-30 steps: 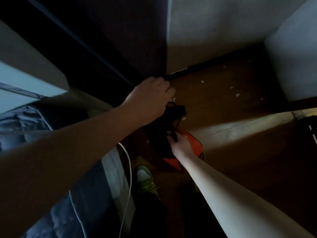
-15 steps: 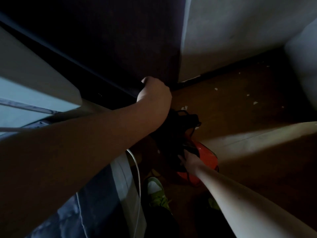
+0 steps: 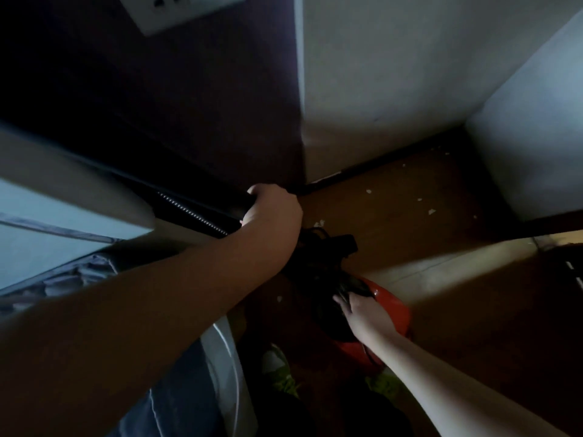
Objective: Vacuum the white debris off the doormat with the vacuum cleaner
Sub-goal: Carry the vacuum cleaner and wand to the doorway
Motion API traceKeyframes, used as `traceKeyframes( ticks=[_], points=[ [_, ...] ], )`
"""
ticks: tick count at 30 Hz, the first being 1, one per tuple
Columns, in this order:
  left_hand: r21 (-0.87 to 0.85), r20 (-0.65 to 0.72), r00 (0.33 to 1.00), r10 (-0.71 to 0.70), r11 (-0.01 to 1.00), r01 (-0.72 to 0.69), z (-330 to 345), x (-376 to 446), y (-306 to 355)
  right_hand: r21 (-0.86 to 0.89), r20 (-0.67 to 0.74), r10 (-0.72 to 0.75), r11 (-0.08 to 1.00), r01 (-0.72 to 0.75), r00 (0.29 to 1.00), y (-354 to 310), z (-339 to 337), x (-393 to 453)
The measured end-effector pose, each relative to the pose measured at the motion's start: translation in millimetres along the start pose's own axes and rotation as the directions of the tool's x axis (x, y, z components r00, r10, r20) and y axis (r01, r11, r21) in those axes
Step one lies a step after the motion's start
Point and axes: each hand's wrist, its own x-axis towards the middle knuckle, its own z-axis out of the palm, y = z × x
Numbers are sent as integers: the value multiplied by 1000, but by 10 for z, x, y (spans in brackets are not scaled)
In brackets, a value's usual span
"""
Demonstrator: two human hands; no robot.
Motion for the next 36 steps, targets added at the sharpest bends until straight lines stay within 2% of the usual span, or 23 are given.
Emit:
traceKeyframes(
  ticks=[2,7,13,16,18,21,25,29,36],
  points=[
    [-58,-1,999,45,997,-45,-303,-241,-60,-125,-27,-5,992,1,1000,-43,-308,-289],
    [-160,-159,986,58,984,-83,-1056,-886,-248,-174,-33,15,984,-21,999,-28,-1112,-1153],
    [-283,-224,974,34,954,-98,-1845,-1699,-315,-52,-134,54,997,-62,990,64,-1808,-2332],
    [-317,-252,967,26,942,-109,-2223,-2127,-364,-104,-152,83,990,-100,985,41,-2075,-2873],
    [-328,-243,970,16,940,-98,-2427,-2358,-382,-59,-162,106,991,-117,981,30,-2211,-3164],
    [-305,-228,973,23,948,-94,-2618,-2663,-382,10,-178,120,993,-120,977,76,-2315,-3503],
    [-233,-304,952,40,966,-115,-2707,-2991,-353,31,-151,107,994,-104,983,157,-2359,-3858],
    [-194,-301,950,85,970,-148,-2751,-3177,-289,123,-173,183,979,-163,968,139,-2279,-4193],
    [-89,-406,876,260,943,-321,-2886,-3598,-42,256,-262,314,934,-248,913,28,-2118,-4817]
  ],
)
